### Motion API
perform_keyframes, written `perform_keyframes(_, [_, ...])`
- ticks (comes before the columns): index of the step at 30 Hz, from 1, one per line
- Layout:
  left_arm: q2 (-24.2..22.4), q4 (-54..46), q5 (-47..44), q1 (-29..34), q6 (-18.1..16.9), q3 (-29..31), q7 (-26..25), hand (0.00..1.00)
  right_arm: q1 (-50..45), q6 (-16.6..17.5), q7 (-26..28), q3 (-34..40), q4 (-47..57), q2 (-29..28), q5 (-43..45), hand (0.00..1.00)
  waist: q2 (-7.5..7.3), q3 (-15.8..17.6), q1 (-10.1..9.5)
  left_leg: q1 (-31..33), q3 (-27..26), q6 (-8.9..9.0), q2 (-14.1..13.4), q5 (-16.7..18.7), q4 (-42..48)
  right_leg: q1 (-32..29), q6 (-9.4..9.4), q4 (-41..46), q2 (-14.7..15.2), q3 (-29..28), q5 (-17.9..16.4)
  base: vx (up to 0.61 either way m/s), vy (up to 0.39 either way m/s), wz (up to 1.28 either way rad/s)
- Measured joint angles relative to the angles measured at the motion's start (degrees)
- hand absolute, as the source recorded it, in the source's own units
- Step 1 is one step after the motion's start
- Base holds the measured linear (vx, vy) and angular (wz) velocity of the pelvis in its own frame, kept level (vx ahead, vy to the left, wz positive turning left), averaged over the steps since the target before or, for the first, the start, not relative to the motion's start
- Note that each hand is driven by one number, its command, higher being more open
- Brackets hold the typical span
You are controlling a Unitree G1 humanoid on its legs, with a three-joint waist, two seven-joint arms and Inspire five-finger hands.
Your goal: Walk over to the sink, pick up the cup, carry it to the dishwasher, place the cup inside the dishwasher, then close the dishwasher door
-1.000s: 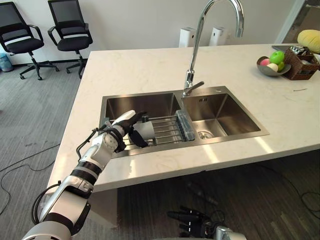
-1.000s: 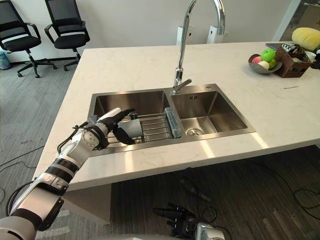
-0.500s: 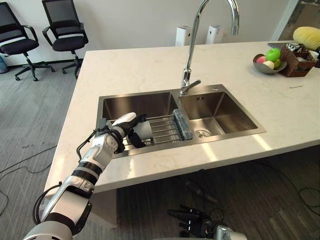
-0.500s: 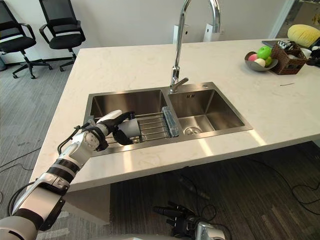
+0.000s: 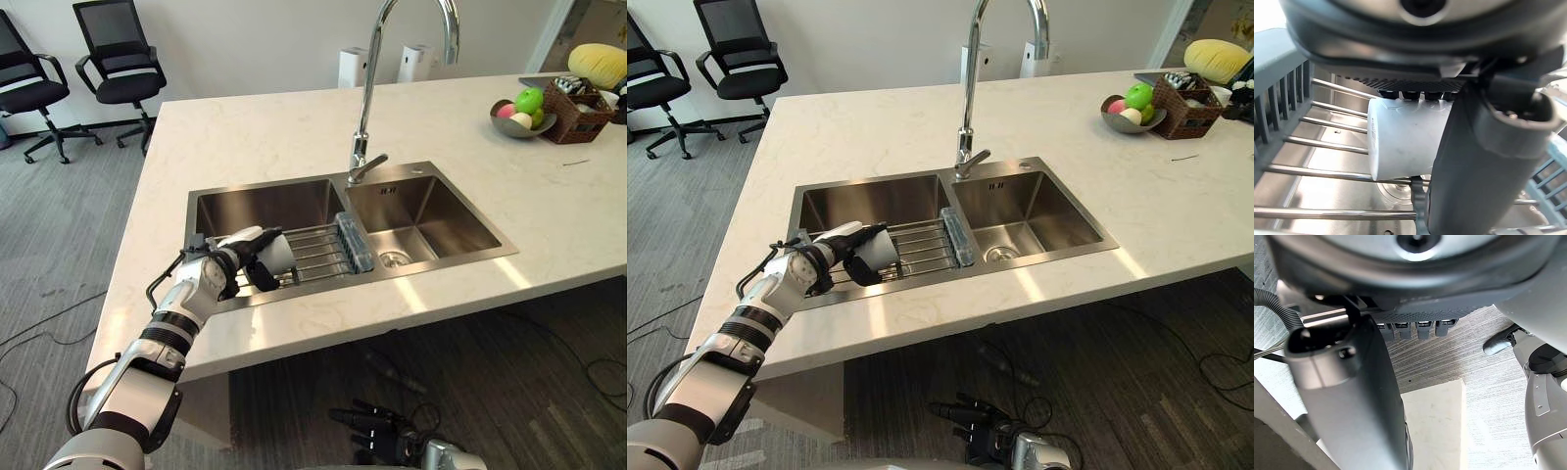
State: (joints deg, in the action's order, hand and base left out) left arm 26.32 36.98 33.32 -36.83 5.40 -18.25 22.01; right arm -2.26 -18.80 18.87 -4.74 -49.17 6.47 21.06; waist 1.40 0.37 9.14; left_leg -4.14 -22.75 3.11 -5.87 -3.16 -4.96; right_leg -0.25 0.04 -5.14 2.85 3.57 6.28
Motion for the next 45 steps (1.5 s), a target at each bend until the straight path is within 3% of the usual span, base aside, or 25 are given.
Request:
perform_keyframes(8, [-1.6,2.0,2.7,0.0,0.1,1.8,0.0,1.00,0.3,-1.1,0.2,0.0,0.0,0.4,0.0,1.00,0.62,-0.4,0.29,-0.1,0.0,-0.02,0.0,0.0,0.0,0.1,0.02,0.0,0.0,0.1,0.0,0.00,0.000,0.00])
perform_keyframes(9, [-1.8,2.3,2.8,0.0,0.2,2.0,0.0,0.00,0.5,-1.2,0.3,0.0,0.0,0.4,0.0,1.00,0.71,-0.5,0.35,-0.1,0.0,-0.03,0.1,0.0,0.0,0.1,0.02,0.0,0.1,0.1,0.0,0.00,0.000,0.00])
perform_keyframes(16, [-2.9,3.9,4.7,-0.6,1.0,2.1,-0.3,0.00,0.7,-1.3,0.3,0.0,-0.1,0.5,0.0,1.00,0.77,-0.7,0.57,-0.1,0.1,-0.13,0.2,0.1,0.0,0.1,0.01,0.0,0.1,0.1,0.0,0.00,0.000,0.00])
perform_keyframes(25, [-3.4,6.5,4.9,-0.4,0.9,2.0,-4.6,0.00,1.6,-1.8,0.8,0.0,-1.4,0.6,0.0,1.00,0.64,-1.0,1.12,-0.1,0.0,-0.18,0.2,0.2,0.0,0.1,0.08,0.0,0.1,0.0,0.1,0.00,0.000,0.00])
perform_keyframes(34, [-5.1,7.8,2.7,2.2,-1.7,1.9,-14.8,0.00,1.6,-1.3,1.0,0.0,-1.5,0.6,0.0,1.00,0.64,-1.0,1.22,-0.2,0.0,-0.17,0.2,0.3,0.0,0.1,0.11,0.0,0.1,-0.1,0.1,0.00,0.000,0.00])
perform_keyframes(40, [-5.1,7.5,-5.4,4.2,-4.7,2.0,-21.0,0.00,1.4,0.5,0.9,0.0,-2.2,0.5,0.1,1.00,0.64,-0.9,0.98,-0.1,0.1,-0.19,0.2,0.3,0.0,0.1,0.11,0.0,0.1,0.1,0.1,0.00,0.000,0.00])
perform_keyframes(45, [-5.2,-5.6,-15.4,9.5,-7.6,4.0,-26.8,0.00,0.0,1.9,0.6,1.0,-2.2,0.3,0.2,1.00,0.56,-0.9,-0.68,0.2,1.0,-0.24,0.2,0.2,0.0,0.3,0.11,0.2,0.2,1.0,0.1,0.00,-0.002,0.10])
